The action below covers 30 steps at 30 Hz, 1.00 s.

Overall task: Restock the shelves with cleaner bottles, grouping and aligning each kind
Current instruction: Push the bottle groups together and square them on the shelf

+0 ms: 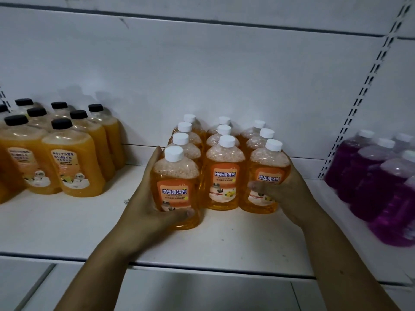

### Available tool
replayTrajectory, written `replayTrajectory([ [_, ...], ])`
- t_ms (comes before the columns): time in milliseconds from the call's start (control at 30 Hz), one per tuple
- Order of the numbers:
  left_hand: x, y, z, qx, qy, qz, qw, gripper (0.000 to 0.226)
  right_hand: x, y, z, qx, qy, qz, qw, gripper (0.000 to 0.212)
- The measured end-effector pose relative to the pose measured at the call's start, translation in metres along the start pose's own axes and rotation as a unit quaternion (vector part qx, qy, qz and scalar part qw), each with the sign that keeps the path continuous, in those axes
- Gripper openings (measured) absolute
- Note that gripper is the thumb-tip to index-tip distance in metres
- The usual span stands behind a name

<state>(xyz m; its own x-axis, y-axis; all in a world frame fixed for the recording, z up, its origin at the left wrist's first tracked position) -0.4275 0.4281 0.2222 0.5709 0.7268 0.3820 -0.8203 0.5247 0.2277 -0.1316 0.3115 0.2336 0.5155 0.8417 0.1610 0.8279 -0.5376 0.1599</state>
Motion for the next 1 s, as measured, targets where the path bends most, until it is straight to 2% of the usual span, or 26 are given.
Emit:
replayTrajectory([
  [133,0.001,-0.001,-0.001,0.005,0.015,0.012,1.000,0.118,0.000,0.000,0.001,0.005,0.002,-0.001,1.000,0.120],
  [233,0.001,0.000,0.000,-0.002,0.015,0.003,1.000,0.127,0.000,-0.002,0.000,0.003,0.002,-0.001,1.000,0.112],
  [333,0.004,0.004,0.014,-0.083,0.037,-0.004,0.996,0.135,-0.001,-0.002,0.001,0.002,-0.005,0.000,1.000,0.115],
  [400,0.016,0.009,0.024,-0.146,0.055,0.034,0.987,0.122,-0.001,-0.002,0.001,-0.002,-0.010,0.005,1.000,0.122],
  [467,0.036,0.015,0.029,-0.180,0.085,0.061,0.978,0.100,-0.001,-0.002,0.001,-0.004,-0.013,0.004,1.000,0.125],
  [633,0.061,0.011,0.018,-0.240,0.180,0.003,0.954,0.081,0.000,-0.001,0.003,0.005,-0.018,-0.014,1.000,0.119],
  [667,0.060,0.009,0.015,-0.242,0.189,0.001,0.952,0.082,0.000,-0.001,0.003,0.010,-0.020,-0.015,1.000,0.114],
  [800,0.059,0.010,0.003,-0.249,0.182,0.013,0.951,0.114,-0.001,-0.001,0.003,0.022,-0.021,-0.021,0.999,0.109],
  [1000,0.063,0.007,0.005,-0.262,0.182,0.009,0.948,0.123,-0.002,-0.002,0.002,0.022,-0.026,-0.018,0.999,0.122],
])
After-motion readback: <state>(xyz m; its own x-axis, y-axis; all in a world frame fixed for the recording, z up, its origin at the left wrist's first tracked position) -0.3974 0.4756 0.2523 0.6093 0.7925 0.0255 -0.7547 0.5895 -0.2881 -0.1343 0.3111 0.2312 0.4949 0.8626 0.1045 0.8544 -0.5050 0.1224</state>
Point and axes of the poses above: each hand's wrist, its own x-axis towards the middle knuckle, its own y-axis out of the back of the hand, z = x × y, the point moved 1 cm from there along x, towards the middle knuckle, and after that the axes turned 6 degrees about -y, right-handed, at the moved point
